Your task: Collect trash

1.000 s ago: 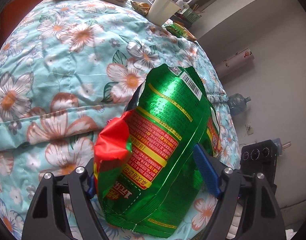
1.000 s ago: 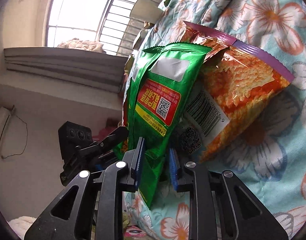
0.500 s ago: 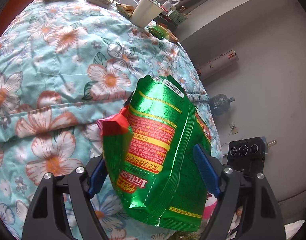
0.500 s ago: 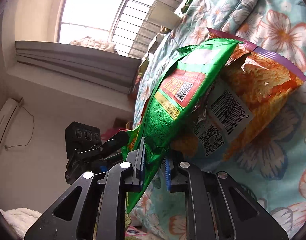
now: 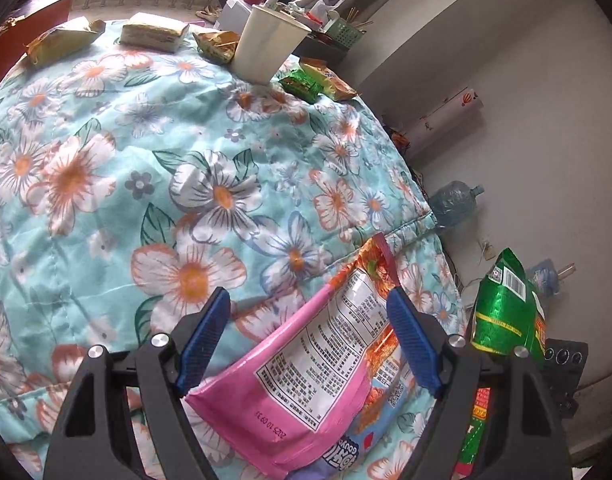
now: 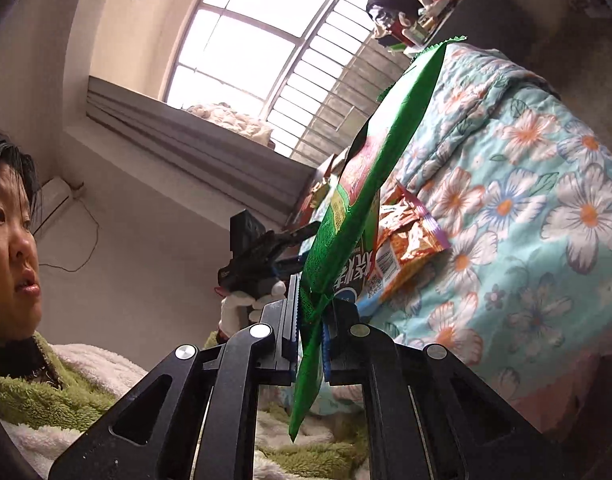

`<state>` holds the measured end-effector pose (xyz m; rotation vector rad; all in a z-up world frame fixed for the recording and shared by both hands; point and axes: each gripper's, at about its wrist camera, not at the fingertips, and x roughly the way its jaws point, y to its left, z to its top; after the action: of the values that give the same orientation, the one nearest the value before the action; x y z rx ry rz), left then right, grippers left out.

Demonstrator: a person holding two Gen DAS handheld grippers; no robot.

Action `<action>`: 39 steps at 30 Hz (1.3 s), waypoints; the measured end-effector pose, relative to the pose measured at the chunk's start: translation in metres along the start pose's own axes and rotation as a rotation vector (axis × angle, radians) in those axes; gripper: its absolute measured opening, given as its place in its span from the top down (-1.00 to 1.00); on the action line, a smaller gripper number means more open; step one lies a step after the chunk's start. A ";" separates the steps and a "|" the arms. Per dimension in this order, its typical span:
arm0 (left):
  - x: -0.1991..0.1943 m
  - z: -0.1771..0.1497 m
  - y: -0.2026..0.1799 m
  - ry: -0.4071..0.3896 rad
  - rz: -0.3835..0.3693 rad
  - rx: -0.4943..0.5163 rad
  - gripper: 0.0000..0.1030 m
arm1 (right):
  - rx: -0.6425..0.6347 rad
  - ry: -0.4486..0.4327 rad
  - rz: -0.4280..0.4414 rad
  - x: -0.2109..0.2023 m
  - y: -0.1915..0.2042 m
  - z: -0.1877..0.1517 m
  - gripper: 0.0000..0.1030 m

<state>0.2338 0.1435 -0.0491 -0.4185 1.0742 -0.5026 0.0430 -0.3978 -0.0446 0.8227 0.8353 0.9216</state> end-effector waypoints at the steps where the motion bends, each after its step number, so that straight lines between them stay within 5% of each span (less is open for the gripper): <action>1: 0.009 0.004 0.000 0.025 0.004 0.010 -0.51 | 0.012 0.017 -0.039 0.003 -0.005 -0.006 0.85; 7: 0.025 -0.001 -0.016 0.119 0.083 0.075 -0.35 | 0.074 0.073 -0.191 0.013 -0.026 -0.025 0.82; 12: 0.008 -0.027 -0.014 0.192 -0.099 -0.017 -0.34 | 0.081 0.085 -0.239 0.012 -0.040 -0.012 0.77; 17: -0.011 -0.046 0.009 0.169 -0.410 -0.231 -0.34 | 0.073 0.088 -0.279 0.012 -0.044 -0.012 0.76; 21: -0.014 -0.056 0.011 0.142 -0.504 -0.259 -0.32 | 0.078 0.092 -0.289 0.023 -0.045 -0.015 0.74; 26: -0.011 -0.064 0.006 0.132 -0.474 -0.229 -0.08 | 0.110 0.070 -0.299 0.033 -0.052 -0.011 0.71; 34: -0.015 -0.070 0.007 0.109 -0.344 -0.159 0.73 | 0.148 0.020 -0.280 0.026 -0.056 -0.013 0.72; 39: -0.025 -0.072 0.003 0.070 -0.325 -0.114 0.84 | 0.137 -0.047 -0.270 0.008 -0.051 -0.010 0.76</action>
<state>0.1600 0.1546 -0.0625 -0.6869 1.1109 -0.7500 0.0541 -0.4073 -0.0949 0.8224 0.9504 0.6101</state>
